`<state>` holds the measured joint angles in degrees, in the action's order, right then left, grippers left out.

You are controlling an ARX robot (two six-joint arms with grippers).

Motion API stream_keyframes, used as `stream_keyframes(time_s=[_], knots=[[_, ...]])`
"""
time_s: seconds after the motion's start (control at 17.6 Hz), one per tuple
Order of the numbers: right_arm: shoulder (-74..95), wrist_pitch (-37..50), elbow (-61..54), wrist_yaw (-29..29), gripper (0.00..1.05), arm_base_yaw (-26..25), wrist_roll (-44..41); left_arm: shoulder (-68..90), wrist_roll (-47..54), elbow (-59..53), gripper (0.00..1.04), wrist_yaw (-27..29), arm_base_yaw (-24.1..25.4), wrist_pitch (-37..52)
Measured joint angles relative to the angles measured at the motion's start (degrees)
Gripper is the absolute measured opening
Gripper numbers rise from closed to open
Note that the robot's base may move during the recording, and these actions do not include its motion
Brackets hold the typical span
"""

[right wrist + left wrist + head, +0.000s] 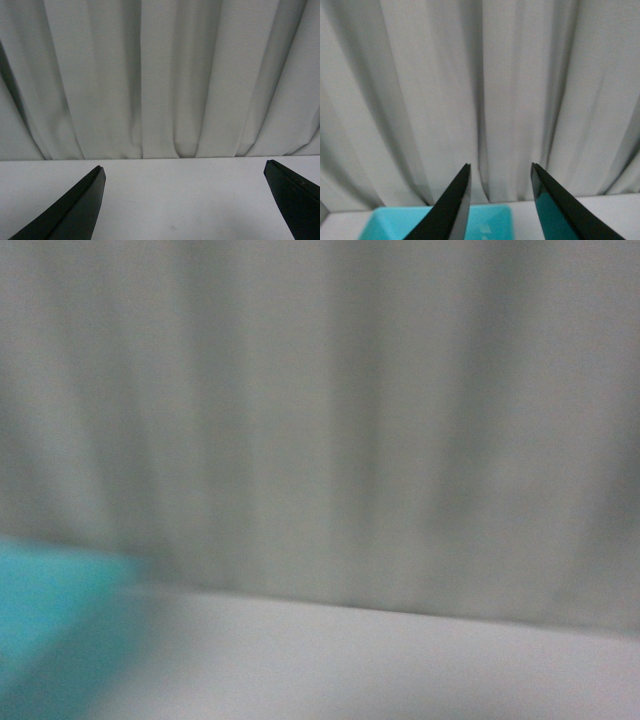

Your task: Wind up and store yellow beetle toy

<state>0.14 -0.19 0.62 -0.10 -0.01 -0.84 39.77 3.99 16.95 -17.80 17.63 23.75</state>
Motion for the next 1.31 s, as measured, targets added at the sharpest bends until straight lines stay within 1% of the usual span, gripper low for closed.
stream_keyframes(time_s=[0.06,0.11,0.17,0.23,0.63,0.68,0.74,0.85,1.08,1.14,1.31], knots=[[0.0,-0.04,0.0,0.15,0.98,0.0,0.0,-1.53,-1.53,-2.49,0.24,1.92,-1.84,-0.37],[0.02,0.0,0.0,0.09,0.98,0.0,0.0,-2.34,-2.23,-3.89,0.17,2.91,-2.95,-0.63],[0.02,-0.04,0.0,0.13,0.98,0.0,0.02,-4.22,-2.69,-5.46,0.06,4.48,-4.57,-0.85],[0.0,-0.04,0.0,0.11,0.98,0.0,0.0,-6.25,-3.1,-6.4,0.02,5.88,-5.95,-0.94],[0.02,-0.02,0.0,0.11,0.98,0.0,0.02,-14.67,-3.61,-11.74,0.02,12.15,-11.98,-4.26],[0.02,-0.04,0.0,0.13,0.98,0.0,0.0,-16.63,-3.72,-12.44,0.02,16.87,-16.37,-5.16],[0.02,-0.02,0.0,0.09,0.98,0.0,0.0,-17.99,-3.65,-12.96,0.02,16.9,-18.08,-5.88],[0.02,-0.04,0.0,0.13,0.98,0.0,0.0,-19.43,-3.74,-13.68,0.02,17.86,-17.75,-7.19],[0.02,-0.02,0.0,0.11,0.98,0.0,0.0,-23.5,-3.74,-14.62,0.02,17.86,-17.55,-9.75],[0.02,-0.02,0.0,0.11,0.98,0.0,0.02,-24.15,-3.74,-15.76,0.02,17.84,-17.55,-7.82],[0.02,-0.02,0.0,0.13,0.98,0.0,0.02,-26.91,-3.76,-16.41,0.02,17.86,-17.55,-10.93]])
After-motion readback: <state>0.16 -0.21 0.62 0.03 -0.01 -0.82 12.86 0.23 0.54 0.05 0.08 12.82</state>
